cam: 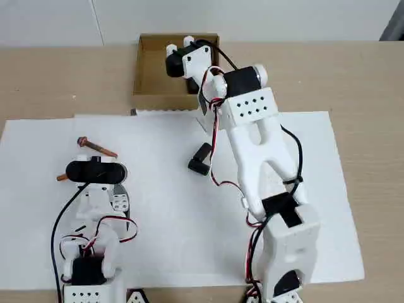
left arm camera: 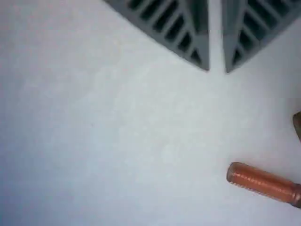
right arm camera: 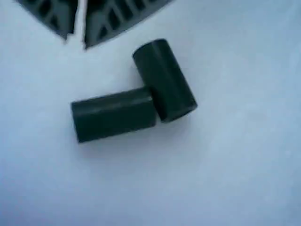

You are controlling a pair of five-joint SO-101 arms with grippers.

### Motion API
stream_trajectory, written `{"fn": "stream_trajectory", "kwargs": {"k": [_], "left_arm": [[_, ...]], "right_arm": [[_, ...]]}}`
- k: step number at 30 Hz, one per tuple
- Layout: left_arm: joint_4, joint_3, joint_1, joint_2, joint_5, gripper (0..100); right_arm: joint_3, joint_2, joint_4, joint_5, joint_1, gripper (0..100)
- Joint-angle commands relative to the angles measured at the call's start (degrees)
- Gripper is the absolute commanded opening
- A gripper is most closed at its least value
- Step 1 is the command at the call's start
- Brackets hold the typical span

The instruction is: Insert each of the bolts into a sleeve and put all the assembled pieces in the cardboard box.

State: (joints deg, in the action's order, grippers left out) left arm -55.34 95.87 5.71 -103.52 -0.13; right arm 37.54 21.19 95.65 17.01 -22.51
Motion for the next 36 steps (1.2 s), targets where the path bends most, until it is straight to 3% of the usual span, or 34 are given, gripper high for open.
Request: {"fn": "stream_trajectory", "kwargs": {"k": [1,8,12,36], "left_arm": [[-0.18,-0.84,-0.09,-0.53,-0.26,1],[-0.18,-0.84,-0.09,-0.53,-0.26,1],[-0.18,-0.84,-0.09,-0.53,-0.26,1],[-0.26,-0.84,0.18,-0.53,-0.26,1]], "right_arm": [[-5.71,-5.76,0.40,3.60,-1.10,0.4],[-15.38,-8.31,-0.22,14.51,-3.30,1.3],[-16.26,-8.04,-0.57,17.76,-3.74,11.0],[-16.18,6.90,-6.81,17.85,-9.19,13.2]]}}
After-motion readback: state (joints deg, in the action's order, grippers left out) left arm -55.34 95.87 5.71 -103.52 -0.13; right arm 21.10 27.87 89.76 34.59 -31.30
